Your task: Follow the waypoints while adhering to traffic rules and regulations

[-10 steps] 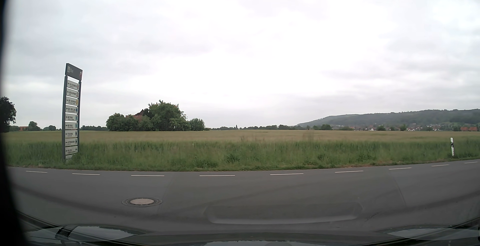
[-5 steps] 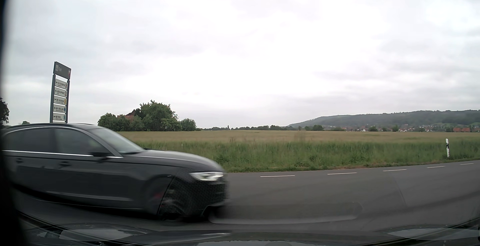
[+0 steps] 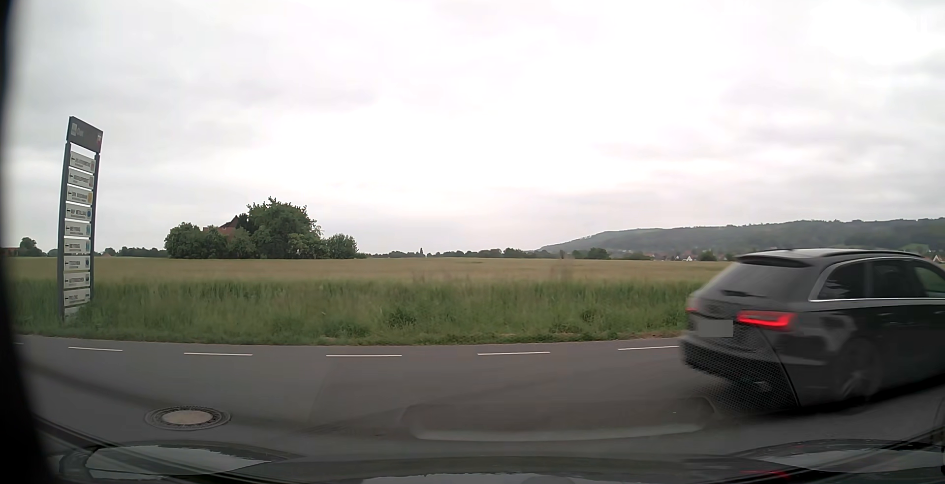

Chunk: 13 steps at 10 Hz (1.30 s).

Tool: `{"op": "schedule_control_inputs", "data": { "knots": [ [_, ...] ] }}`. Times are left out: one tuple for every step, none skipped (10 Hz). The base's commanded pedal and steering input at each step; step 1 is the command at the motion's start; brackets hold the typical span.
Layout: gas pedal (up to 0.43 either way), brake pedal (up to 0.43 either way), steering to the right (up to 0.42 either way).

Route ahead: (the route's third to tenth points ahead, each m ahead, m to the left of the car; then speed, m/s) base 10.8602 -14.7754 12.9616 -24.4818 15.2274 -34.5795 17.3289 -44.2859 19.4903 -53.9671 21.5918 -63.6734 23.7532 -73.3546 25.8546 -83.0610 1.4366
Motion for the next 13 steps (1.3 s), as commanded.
{"op": "schedule_control_inputs", "data": {
  "knots": [
    [0.24, 0.0, 0.452],
    [0.268, 0.0, 0.469],
    [0.28, 0.0, 0.493],
    [0.287, 0.0, 0.517],
    [0.299, 0.0, 0.546],
    [0.311, 0.0, 0.567],
    [0.311, 0.0, 0.595],
    [0.311, 0.0, 0.615],
    [0.311, 0.0, 0.626],
    [0.311, 0.0, 0.637],
    [0.311, 0.0, 0.649],
    [0.311, 0.0, 0.663],
    [0.311, 0.0, 0.675]
  ]
}}
